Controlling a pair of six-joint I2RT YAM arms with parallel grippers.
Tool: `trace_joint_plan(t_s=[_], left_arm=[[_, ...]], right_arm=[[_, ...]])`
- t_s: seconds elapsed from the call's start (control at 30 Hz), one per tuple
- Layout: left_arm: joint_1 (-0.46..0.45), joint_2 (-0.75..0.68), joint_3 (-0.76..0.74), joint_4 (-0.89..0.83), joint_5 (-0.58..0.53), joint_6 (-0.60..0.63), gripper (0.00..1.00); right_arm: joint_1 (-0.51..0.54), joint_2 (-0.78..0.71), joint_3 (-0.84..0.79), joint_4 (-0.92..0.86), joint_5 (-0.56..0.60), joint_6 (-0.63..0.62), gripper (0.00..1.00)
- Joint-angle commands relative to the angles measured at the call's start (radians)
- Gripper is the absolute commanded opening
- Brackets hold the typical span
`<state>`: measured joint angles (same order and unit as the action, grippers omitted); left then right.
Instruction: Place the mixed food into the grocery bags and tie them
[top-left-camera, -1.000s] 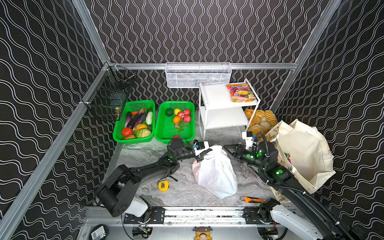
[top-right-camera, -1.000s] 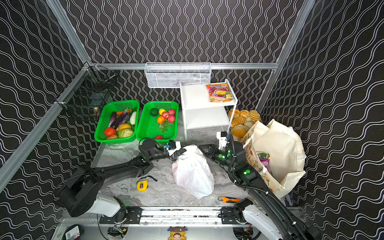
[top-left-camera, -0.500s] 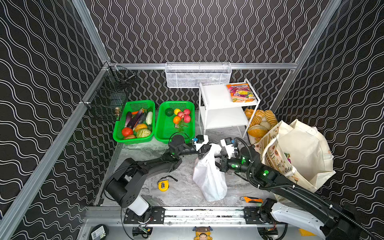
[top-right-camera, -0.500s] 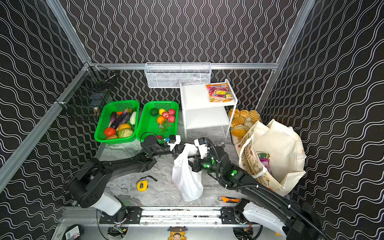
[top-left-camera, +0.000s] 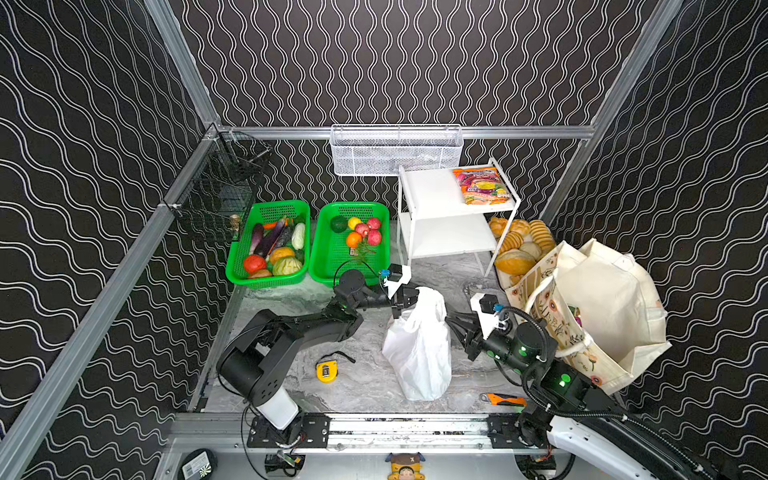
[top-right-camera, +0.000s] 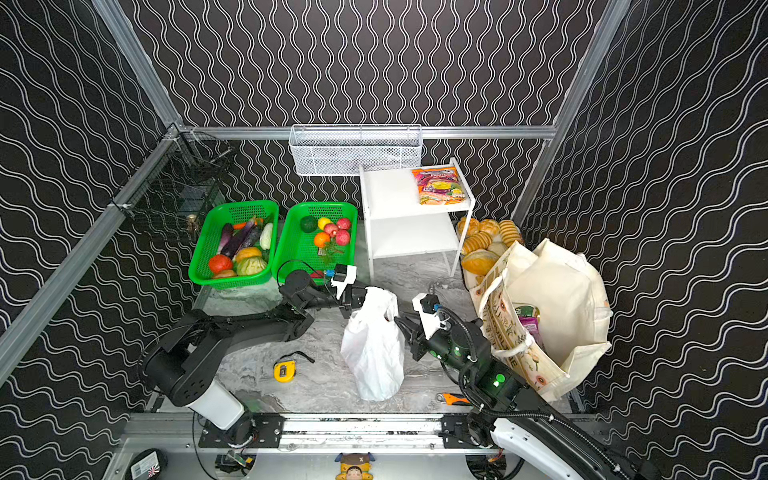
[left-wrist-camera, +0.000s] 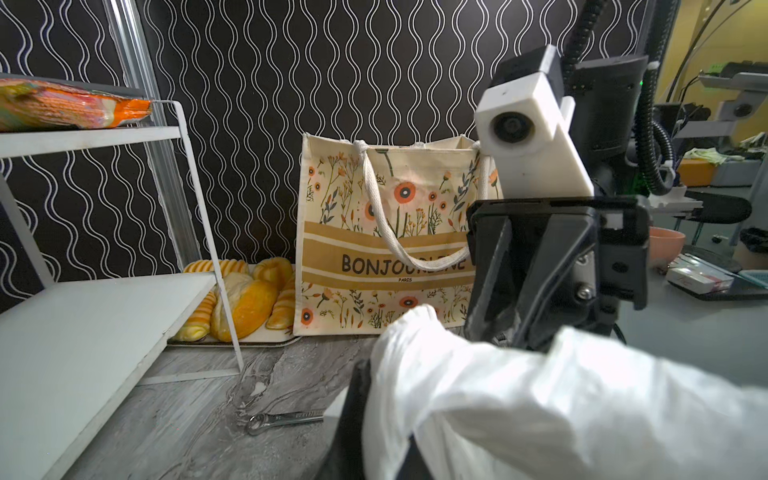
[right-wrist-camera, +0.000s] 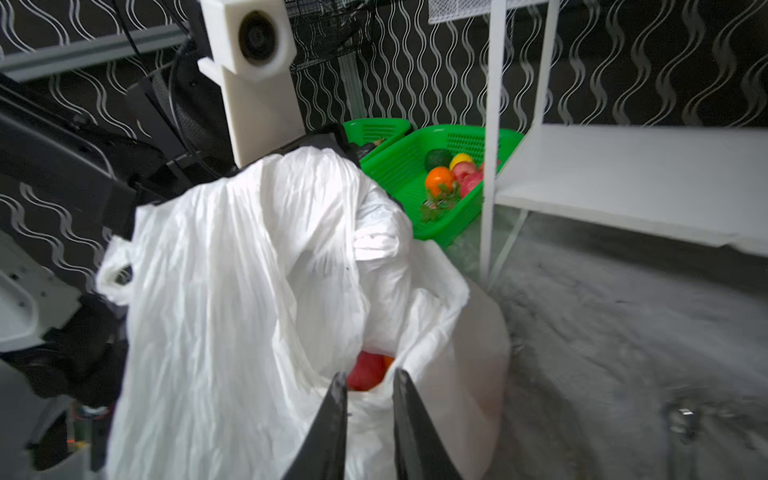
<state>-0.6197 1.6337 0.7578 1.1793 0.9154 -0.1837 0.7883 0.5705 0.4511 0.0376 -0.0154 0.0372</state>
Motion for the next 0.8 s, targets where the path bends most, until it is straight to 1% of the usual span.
trace_joint_plan(t_s=[0.0,0.1,0.23,0.3,0.4,0.5,0.6,0.67,0.7,0.77], left_arm=[[0.004,0.008,-0.005,0.081,0.045,-0.077,0.0],[0.002,0.014,-0.01,0.093,0.066,-0.113,0.0],[0.002,0.004,-0.012,0.061,0.073,-0.124,0.0],[0.003,-0.004,-0.013,0.037,0.075,-0.124,0.0],[0.003,-0.012,-0.014,-0.007,0.072,-0.124,0.0],[0.003,-0.02,-0.021,-0.01,0.082,-0.134,0.0],[0.002,-0.024,-0.025,-0.013,0.093,-0.152,0.0],[0.002,-0.026,-0.027,-0.007,0.105,-0.162,0.0],[0.002,-0.027,-0.028,-0.001,0.113,-0.168,0.0],[0.003,-0.031,-0.032,0.007,0.134,-0.174,0.0]], right_arm=[[0.0,-0.006,0.0,0.047,0.109,-0.319,0.22],[0.001,0.026,0.004,0.116,0.085,-0.5,0.22],[0.002,0.082,0.009,0.193,0.017,-0.665,0.2],[0.002,0.101,0.01,0.221,-0.003,-0.711,0.2],[0.002,0.106,0.007,0.261,-0.029,-0.741,0.22],[0.002,0.118,0.003,0.286,-0.04,-0.773,0.22],[0.002,0.149,0.018,0.292,-0.026,-0.757,0.23],[0.002,0.17,0.031,0.302,-0.016,-0.713,0.23],[0.003,0.179,0.036,0.303,-0.005,-0.69,0.22],[0.002,0.2,0.044,0.291,0.009,-0.684,0.17]])
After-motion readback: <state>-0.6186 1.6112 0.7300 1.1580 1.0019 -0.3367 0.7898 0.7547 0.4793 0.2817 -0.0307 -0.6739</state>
